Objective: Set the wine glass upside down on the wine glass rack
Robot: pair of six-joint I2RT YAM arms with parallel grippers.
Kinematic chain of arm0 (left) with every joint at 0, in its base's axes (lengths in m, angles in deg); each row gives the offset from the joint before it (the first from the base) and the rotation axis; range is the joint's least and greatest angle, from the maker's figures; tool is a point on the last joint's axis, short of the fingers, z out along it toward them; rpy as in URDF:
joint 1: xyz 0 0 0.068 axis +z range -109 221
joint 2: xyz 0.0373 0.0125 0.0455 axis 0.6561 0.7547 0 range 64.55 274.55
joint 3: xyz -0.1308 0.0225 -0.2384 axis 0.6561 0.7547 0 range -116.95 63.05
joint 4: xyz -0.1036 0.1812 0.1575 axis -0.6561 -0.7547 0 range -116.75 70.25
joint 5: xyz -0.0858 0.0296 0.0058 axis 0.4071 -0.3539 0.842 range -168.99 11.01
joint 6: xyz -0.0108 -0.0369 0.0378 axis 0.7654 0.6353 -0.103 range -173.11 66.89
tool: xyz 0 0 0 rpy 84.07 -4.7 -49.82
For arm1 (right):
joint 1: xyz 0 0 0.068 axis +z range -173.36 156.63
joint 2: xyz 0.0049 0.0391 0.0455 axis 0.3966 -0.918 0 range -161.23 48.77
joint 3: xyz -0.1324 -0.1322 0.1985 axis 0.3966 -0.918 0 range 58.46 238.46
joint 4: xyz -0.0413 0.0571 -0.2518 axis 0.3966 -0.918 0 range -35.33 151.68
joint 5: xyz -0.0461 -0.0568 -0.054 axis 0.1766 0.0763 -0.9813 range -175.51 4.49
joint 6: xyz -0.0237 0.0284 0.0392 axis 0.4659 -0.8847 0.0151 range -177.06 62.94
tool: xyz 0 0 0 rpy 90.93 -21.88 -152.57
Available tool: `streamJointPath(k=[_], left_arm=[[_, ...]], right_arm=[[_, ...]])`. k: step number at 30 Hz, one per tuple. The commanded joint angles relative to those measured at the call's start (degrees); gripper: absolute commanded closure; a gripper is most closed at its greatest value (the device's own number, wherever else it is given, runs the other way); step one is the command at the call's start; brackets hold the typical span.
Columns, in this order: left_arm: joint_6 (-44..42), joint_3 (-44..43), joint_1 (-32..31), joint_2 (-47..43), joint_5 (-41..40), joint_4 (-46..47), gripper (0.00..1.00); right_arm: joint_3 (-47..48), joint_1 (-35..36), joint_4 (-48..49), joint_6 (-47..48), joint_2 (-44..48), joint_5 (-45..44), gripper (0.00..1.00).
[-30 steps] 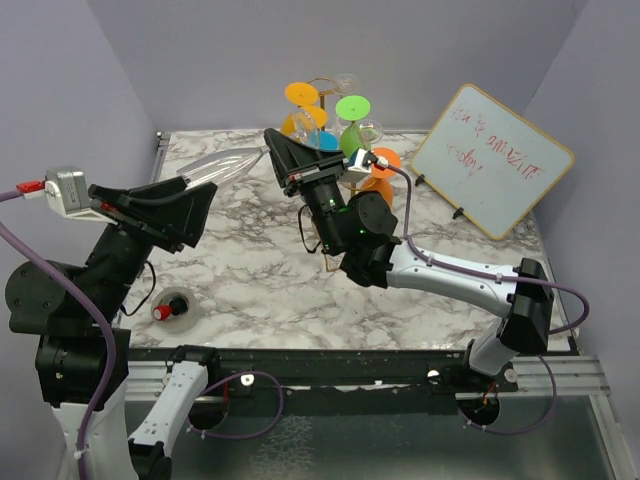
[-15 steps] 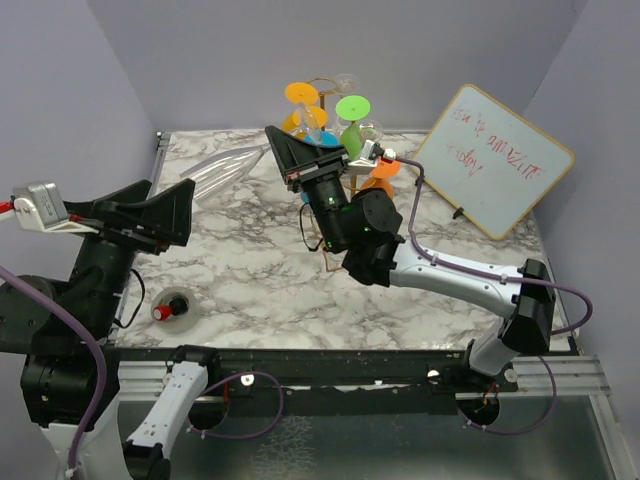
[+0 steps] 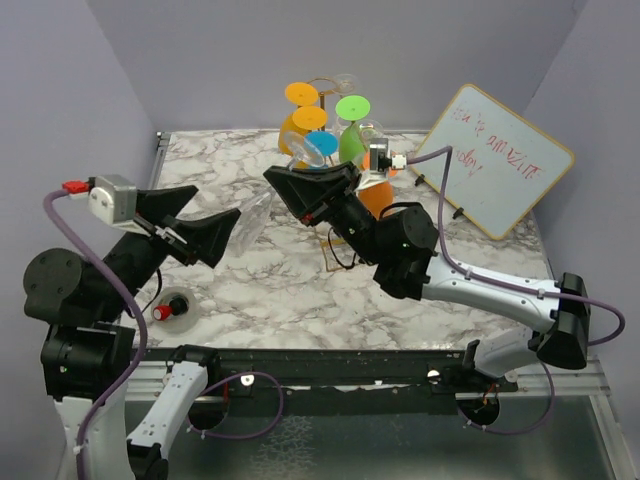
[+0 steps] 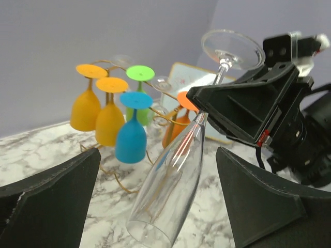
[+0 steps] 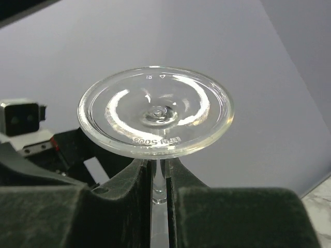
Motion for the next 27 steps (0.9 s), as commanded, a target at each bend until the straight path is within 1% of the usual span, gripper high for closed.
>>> streamJointPath(k=[1,4,7,11,15,18,20,25,27], left_arm=[[-1.84,4.63,-0.34,1.67,17.54,3.36,0.10],[0.88,7.42,-0.45,1.99,23.48,6.91,0.15],[4.25,10.76,-0.38,1.75,30.56,12.48,0.16],[6.52,14.67,-0.38,1.73,35.06,16.71,0.16],[8.46,17.80,-0.38,2.57,40.01,19.80,0.26],[8.54,20.12,-0.47,2.20,40.70,20.62,0.36],[8.67,21.58,-0.54,2.07,41.67,21.01,0.40],[10.94,24.41,-1.44,2.51,43.01,22.54,0.41],[11.60,24.67,-1.88,2.94,44.07,22.74,0.43]], right_arm=[[-3.51,0.23,-1.43,9.30,5.35,14.22,0.99],[-5.00,0.22,-4.98,11.02,7.56,19.55,0.99],[-4.94,0.29,-9.21,11.74,8.22,23.89,0.99],[-6.28,0.24,-9.14,10.70,8.30,26.98,0.99],[-7.43,0.23,-7.96,9.17,7.45,28.62,0.99],[-8.53,0.25,-6.75,8.12,6.84,28.29,0.99],[-9.41,0.25,-4.95,7.54,6.79,27.19,0.99],[-9.84,0.26,-3.20,7.47,6.54,26.84,0.99],[-10.11,0.28,-3.19,7.58,6.66,26.74,0.99]])
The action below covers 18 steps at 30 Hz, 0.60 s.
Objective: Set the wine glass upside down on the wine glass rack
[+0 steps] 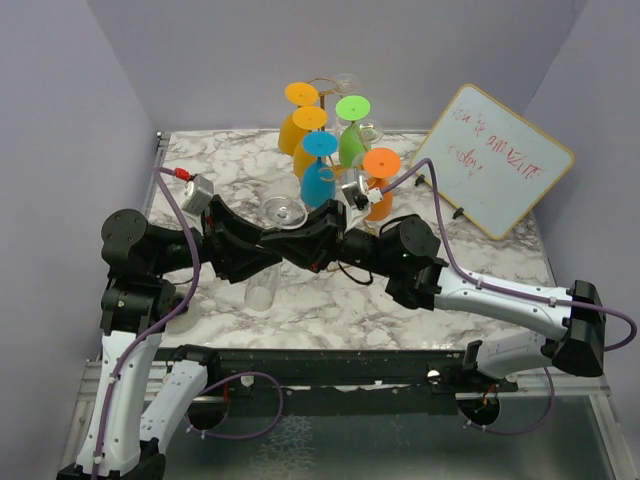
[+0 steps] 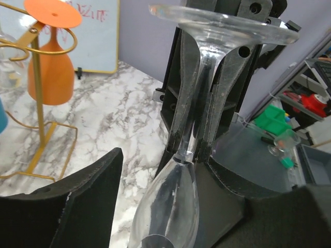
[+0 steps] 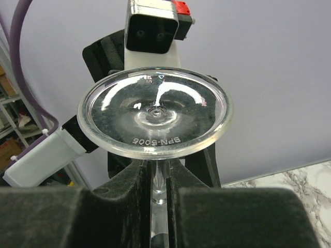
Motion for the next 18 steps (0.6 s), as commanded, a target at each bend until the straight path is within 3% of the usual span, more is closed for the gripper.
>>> streamJointPath(k=[1,7,14,18], left_arm=[[2.44,0.98,-1.30,0.67,4.14,2.76,0.45],[2.15,1.79,-2.62,1.24,4.84,3.03,0.62],[1.16,2.59,-2.86,1.95,3.77,3.43,1.00],[0.60,2.87,-2.89,1.48,3.05,3.43,1.00]], right_arm=[[-0.46,0.22,4.22,-0.47,0.13,0.73,0.99],[-2.44,0.26,6.74,-0.84,0.75,0.24,0.99],[-3.06,0.23,8.41,-1.93,0.57,-0.77,0.98],[-4.00,0.24,10.40,-4.06,0.70,-4.20,0.90]])
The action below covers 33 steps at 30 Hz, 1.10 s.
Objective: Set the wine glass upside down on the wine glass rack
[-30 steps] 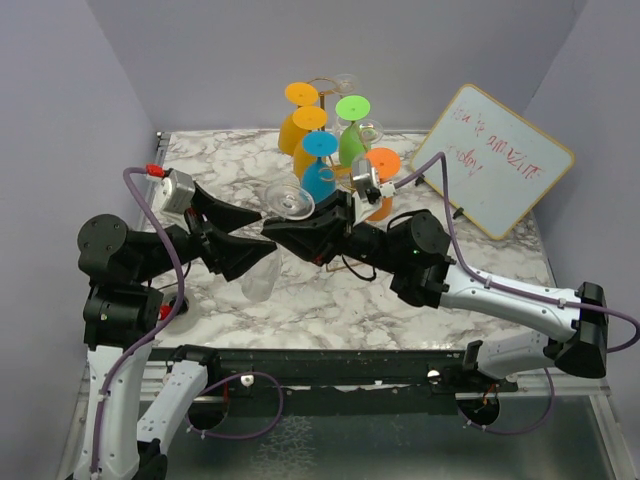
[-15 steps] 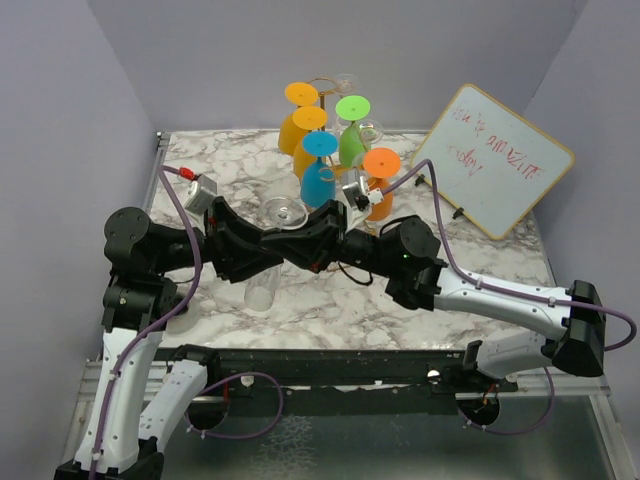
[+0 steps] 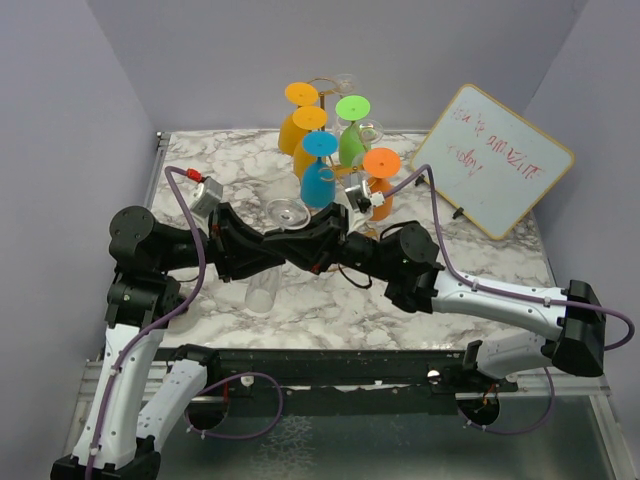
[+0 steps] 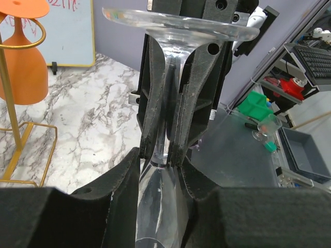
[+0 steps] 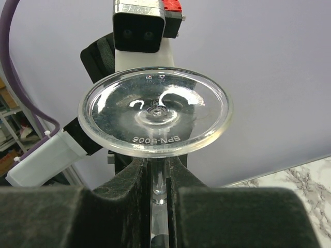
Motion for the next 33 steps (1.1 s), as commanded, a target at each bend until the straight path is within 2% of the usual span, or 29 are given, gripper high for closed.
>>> streamJointPath(k=[1,7,11,16,21,25,26,28,30,33], left_arm=[[-1.12,1.06,-0.18,-0.02,-0.72,0.34,1.00],[-1.44,0.71,-0.18,-0.34,-1.39,0.47,1.00],[-1.44,0.54,-0.16,-0.34,-1.57,0.52,1.00],[-1.44,0.53,-0.17,-0.25,-1.47,0.57,1.00],[-1.08,0.58,-0.18,-0.08,-1.29,0.53,1.00],[0.39,0.09,-0.13,0.31,-2.84,0.55,1.00],[0.86,-0.10,-0.17,0.61,-3.21,0.55,0.93],[1.61,-0.57,-0.18,1.28,-3.79,0.53,0.76],[2.12,-0.78,-0.18,1.90,-4.49,0.52,0.65],[2.82,-0.79,-0.18,2.71,-5.75,0.52,0.58]], right_arm=[[-0.69,0.29,6.06,-3.28,0.80,-4.49,0.86],[0.78,0.30,2.11,-6.51,0.96,-12.76,0.69],[0.50,0.31,3.05,-6.75,1.16,-15.74,0.64],[1.73,0.27,2.78,-6.34,0.62,-16.37,0.71],[1.52,0.27,4.40,-4.97,0.55,-17.72,0.73],[2.02,0.25,4.69,-2.85,0.34,-15.75,0.95],[1.95,0.29,4.92,-2.19,0.30,-14.95,0.99],[1.55,0.25,5.81,-1.18,0.23,-13.33,0.99],[0.53,0.28,7.52,-0.42,-0.03,-11.94,0.99],[-0.68,0.26,9.54,0.67,-0.16,-9.65,0.99]])
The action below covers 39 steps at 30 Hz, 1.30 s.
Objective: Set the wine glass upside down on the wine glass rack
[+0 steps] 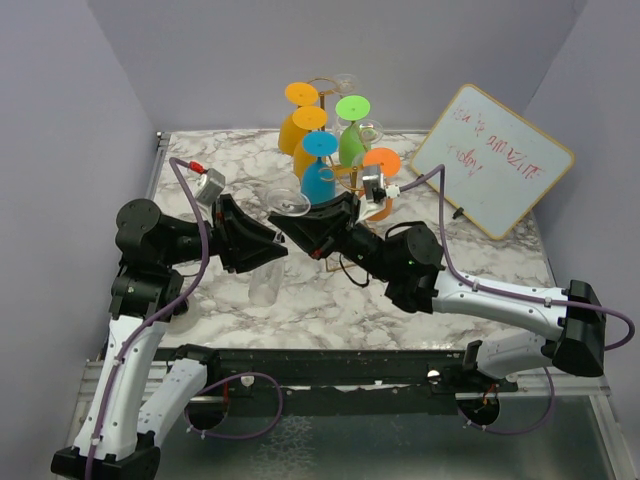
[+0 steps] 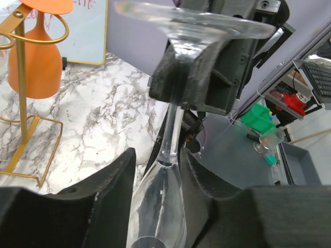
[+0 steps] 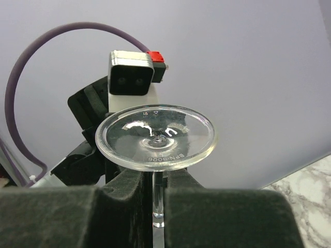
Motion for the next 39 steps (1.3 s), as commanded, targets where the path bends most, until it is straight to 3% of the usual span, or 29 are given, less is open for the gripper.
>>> streamJointPath(k=[1,7,12,16,19,23,25,33,39], left_arm=[[1.86,-1.08,-0.18,1.31,-2.97,0.48,0.57],[2.86,-1.07,-0.18,2.35,-5.73,0.48,0.65],[2.42,-1.05,-0.18,2.35,-6.38,0.64,0.59],[2.96,-2.27,-0.14,2.05,-7.27,0.57,0.61],[2.65,-2.99,-0.18,1.73,-6.71,0.72,0.71],[1.95,-2.47,-0.13,1.49,-6.00,0.65,1.00],[1.81,-2.14,-0.18,1.39,-6.49,0.66,1.00],[-0.44,-3.19,-0.18,-0.07,-17.45,-1.21,1.00],[-3.24,-2.29,-0.13,-0.97,-29.59,-2.18,1.00]], right_arm=[[-0.91,0.09,6.27,3.16,-0.23,3.84,0.99],[-1.33,0.08,5.89,3.89,-0.84,6.61,0.99],[-0.79,0.09,4.04,4.19,-1.43,7.33,0.99],[-0.75,0.08,3.70,4.36,-1.47,7.77,0.99],[-0.98,0.10,3.86,4.11,-1.40,7.35,0.99],[-1.24,0.14,4.72,3.28,-1.44,7.26,0.99],[-1.10,0.16,3.95,2.09,-1.30,6.65,0.98],[-3.45,0.08,0.77,1.15,1.58,3.59,0.52],[-7.12,0.08,-4.14,4.04,8.62,1.02,0.45]])
